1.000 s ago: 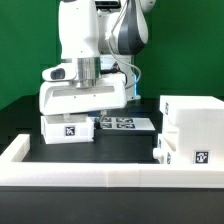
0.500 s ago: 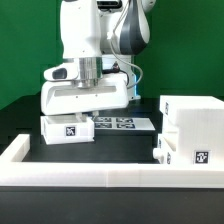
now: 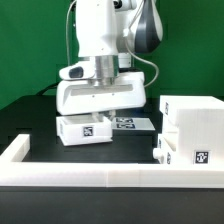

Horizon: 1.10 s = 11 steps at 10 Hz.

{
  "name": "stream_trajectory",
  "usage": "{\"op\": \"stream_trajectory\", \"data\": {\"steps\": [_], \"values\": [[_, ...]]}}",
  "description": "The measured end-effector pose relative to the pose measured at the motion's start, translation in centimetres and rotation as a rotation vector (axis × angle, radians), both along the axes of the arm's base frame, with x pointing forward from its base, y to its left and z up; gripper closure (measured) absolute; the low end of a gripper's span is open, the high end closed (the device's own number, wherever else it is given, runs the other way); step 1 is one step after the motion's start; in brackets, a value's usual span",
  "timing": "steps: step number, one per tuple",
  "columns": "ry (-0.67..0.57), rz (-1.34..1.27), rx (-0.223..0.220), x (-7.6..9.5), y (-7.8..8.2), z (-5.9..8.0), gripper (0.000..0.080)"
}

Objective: Assemble drawer

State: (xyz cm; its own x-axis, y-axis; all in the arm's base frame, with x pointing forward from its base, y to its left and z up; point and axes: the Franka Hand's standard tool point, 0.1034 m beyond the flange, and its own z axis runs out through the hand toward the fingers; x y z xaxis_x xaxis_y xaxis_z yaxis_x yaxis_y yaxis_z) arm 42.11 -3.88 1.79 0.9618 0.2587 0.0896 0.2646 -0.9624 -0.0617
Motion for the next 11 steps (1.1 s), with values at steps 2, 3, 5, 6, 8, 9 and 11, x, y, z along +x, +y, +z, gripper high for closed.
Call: {"op": "stream_trajectory", "data": {"steps": [2,3,5,6,8,9,11], "values": [[-0.006,0.028,0.008,2.3,1.5,1.2,0.0758],[-0.004,0.034,0.013,3.0,1.6,1.5,0.0758],[-0.003,0.071,0.014,3.6,1.7,1.7,0.0758],[0.0,0.069,0.015,3.4,1.7,1.6,0.0758],[-0.01,0.205,0.004,3.4,1.7,1.5,0.0758],[-0.011,0.301,-0.003,3.3,1.4,1.5,0.0758],[-0.004,0.51,-0.019,3.6,0.3,1.6,0.0758]]}}
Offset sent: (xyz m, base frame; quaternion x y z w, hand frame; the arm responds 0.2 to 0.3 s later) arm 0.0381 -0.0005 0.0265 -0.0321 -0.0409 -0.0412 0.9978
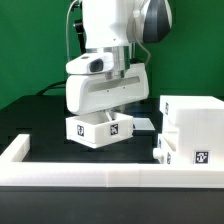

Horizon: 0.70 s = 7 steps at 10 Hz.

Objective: Assemble drawer

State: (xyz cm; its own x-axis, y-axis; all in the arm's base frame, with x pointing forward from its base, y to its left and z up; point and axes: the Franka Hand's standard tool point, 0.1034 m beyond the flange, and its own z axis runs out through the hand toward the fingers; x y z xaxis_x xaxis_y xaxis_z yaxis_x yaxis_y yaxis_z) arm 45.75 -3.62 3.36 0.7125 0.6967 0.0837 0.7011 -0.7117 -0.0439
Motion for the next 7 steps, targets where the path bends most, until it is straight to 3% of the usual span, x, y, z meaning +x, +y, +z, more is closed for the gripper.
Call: {"op": "stream_trajectory", "data": {"steps": [2,7], "values": [[0.003,0.128,-0.015,1.01,0.06,0.53,0.0758],[0.001,0.49,-0.029,1.1,-0.18,0.58,0.0758]]}}
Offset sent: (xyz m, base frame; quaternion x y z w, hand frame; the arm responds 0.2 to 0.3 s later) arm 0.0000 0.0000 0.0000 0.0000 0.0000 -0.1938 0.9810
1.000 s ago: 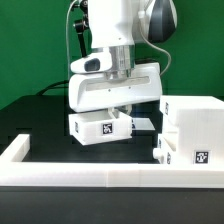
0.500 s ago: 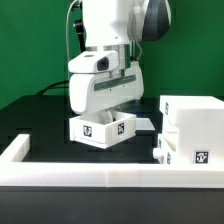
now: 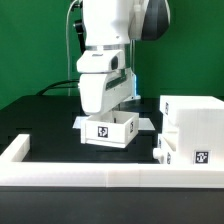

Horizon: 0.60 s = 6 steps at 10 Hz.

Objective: Assemble drawer

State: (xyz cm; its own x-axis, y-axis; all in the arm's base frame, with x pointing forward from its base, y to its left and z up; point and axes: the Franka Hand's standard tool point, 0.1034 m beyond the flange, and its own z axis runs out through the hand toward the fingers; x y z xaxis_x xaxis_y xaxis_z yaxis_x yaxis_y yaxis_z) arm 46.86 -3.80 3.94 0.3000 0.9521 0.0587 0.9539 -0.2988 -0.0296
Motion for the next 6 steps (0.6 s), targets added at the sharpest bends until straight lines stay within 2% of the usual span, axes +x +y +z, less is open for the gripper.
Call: {"op": "stream_trajectory", "data": {"steps": [4,6], "values": [[-0.023,0.174,-0.022,2.0,-0.1,1.2,0.0758],[-0.019,0.169,-0.02,1.9,-0.1,1.0,0.0758]]}}
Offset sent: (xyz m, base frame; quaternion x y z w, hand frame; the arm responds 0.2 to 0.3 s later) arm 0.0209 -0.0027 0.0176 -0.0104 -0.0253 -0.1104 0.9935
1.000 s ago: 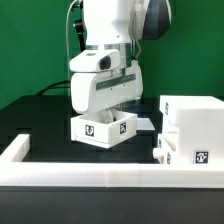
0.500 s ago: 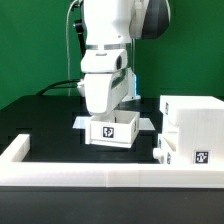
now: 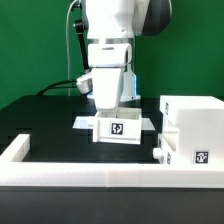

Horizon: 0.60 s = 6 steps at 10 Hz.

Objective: Assemble drawer

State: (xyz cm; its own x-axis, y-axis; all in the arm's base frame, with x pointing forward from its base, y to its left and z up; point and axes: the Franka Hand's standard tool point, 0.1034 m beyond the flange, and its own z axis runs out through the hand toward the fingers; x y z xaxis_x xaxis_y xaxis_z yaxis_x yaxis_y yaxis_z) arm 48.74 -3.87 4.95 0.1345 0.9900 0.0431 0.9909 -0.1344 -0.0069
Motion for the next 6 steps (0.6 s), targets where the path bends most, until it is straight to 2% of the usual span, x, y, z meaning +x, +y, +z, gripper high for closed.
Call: {"op": "stream_trajectory", "data": {"steps": [1,4,6], "values": [[0.001,0.001,0.0,0.2,0.0,0.1,0.0758],[0.01,0.014,0.002,2.6,0.8,0.8,0.0758],[-0.002,0.013,0.002,2.8,0.7,0.7,0.0758]]}}
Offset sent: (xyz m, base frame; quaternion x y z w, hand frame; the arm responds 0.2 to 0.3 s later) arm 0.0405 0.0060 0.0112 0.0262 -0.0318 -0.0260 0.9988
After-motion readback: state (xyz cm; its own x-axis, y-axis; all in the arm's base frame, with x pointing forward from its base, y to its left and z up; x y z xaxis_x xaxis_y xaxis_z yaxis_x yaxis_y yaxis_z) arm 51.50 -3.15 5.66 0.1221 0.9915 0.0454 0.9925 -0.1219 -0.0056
